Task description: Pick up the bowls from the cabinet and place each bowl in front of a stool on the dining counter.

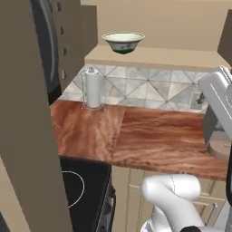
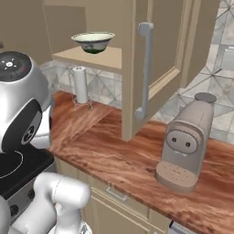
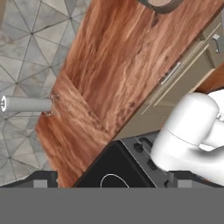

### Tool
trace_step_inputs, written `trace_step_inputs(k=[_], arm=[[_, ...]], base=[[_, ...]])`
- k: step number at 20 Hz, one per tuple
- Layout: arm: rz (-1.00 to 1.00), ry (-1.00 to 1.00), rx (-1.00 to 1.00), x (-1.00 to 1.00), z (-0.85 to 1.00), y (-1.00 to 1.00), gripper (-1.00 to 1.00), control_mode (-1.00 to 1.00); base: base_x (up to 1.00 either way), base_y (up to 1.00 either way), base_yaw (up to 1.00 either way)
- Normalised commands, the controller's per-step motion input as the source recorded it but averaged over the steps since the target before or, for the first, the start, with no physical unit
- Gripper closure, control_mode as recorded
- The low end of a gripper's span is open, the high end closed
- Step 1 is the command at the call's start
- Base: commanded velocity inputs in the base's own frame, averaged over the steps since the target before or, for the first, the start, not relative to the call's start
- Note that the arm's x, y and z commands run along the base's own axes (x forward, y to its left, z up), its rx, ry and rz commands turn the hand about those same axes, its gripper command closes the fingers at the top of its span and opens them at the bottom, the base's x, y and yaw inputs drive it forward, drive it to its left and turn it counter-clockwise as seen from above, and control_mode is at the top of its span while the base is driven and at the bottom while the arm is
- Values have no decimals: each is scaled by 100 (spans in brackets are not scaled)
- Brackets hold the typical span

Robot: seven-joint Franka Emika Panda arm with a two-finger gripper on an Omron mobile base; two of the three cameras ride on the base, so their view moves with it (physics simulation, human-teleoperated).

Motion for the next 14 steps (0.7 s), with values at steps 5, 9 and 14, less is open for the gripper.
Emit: trace_step_inputs(k=[5,9,14], arm=[[0,0,0,0,0,0,-100,100],[0,0,0,0,0,0,-100,100],[0,0,0,0,0,0,-100,100]], base=[[42,52,-41],[48,58,-39],[54,60,-39]])
